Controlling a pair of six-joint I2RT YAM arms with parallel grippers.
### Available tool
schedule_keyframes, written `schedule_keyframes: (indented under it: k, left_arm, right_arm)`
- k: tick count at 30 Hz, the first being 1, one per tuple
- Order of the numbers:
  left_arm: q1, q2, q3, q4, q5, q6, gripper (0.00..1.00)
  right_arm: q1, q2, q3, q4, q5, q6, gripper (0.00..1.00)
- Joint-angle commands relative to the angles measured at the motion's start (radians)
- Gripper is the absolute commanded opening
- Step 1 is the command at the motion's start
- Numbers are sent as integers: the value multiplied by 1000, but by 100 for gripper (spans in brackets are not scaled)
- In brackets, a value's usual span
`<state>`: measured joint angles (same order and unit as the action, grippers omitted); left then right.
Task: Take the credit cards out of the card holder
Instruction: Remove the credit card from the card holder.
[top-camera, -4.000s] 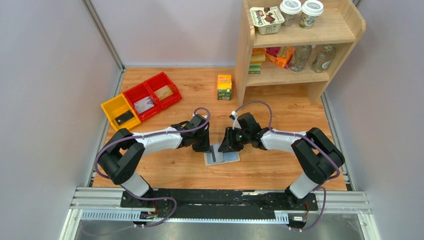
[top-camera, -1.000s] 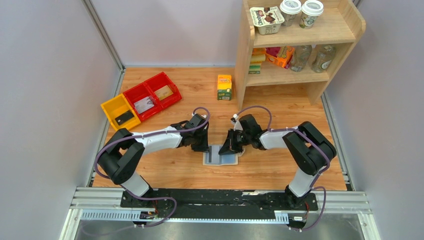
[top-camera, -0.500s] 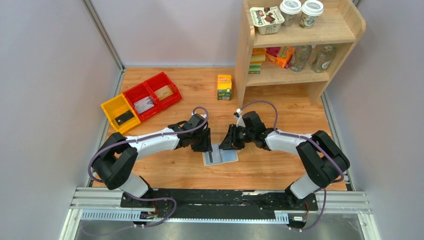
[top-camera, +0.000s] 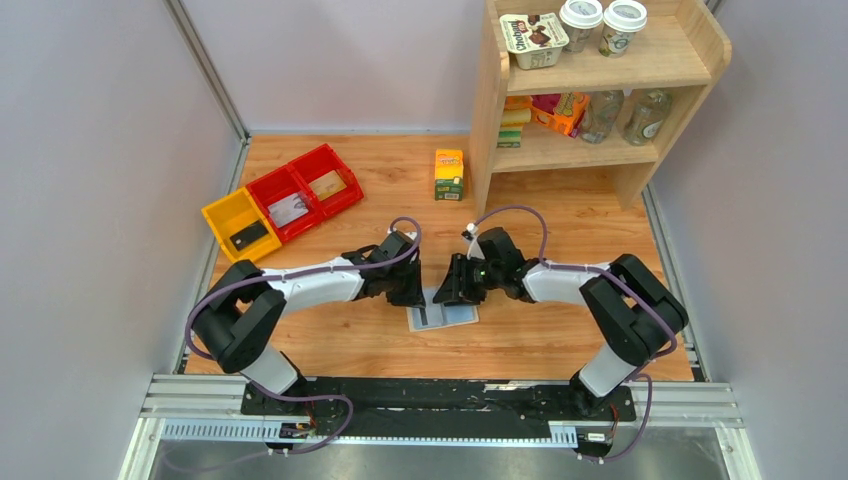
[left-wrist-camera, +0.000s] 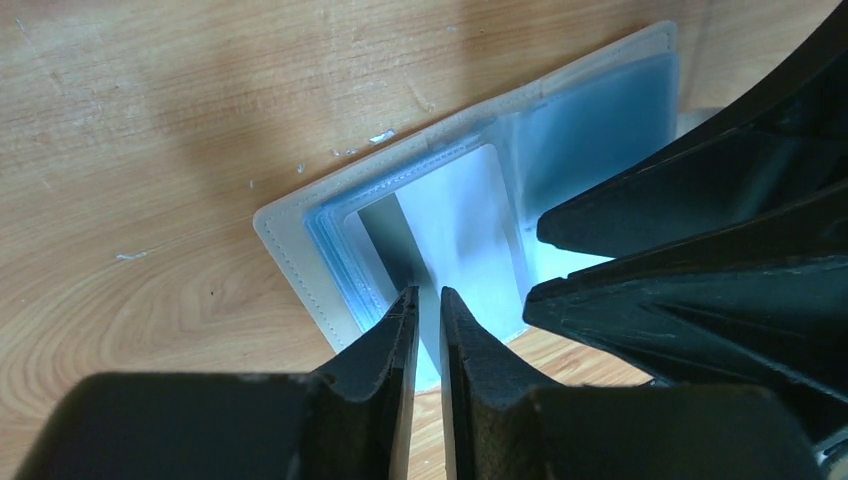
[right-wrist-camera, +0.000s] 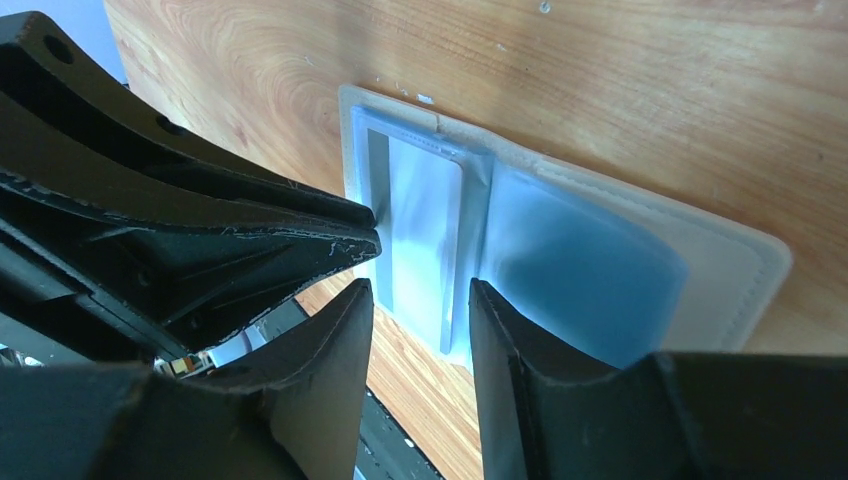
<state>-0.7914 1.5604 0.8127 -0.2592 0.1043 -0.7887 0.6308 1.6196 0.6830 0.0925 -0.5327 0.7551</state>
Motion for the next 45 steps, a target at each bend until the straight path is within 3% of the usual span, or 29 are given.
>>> schedule_keyframes:
  k: [1, 15, 22, 28, 32, 39, 45]
  left_arm:
    - [-5, 15, -29, 44, 0, -11, 21]
    - [-6, -22, -78, 104, -2, -37, 19]
    - [-5, -154, -122, 74, -101, -69, 43]
    - [-6, -163, -121, 48, -101, -66, 45]
    - [-6, -142, -129, 74, -101, -63, 40]
    - [-8, -71, -124, 127, -43, -66, 19]
    - [-15, -43, -142, 169, -18, -83, 14]
  right_arm:
    - [9, 34, -16, 99, -18, 18, 43]
    - [14, -10, -66, 263, -82, 84, 23]
    - [14, 10, -74, 260, -55, 76, 22]
    - [14, 16, -86, 243, -10, 92, 23]
    - [14, 11, -96, 237, 11, 96, 27]
    - [14, 37, -100, 259, 8, 108, 33]
    - [14, 51, -100, 285, -16, 116, 34]
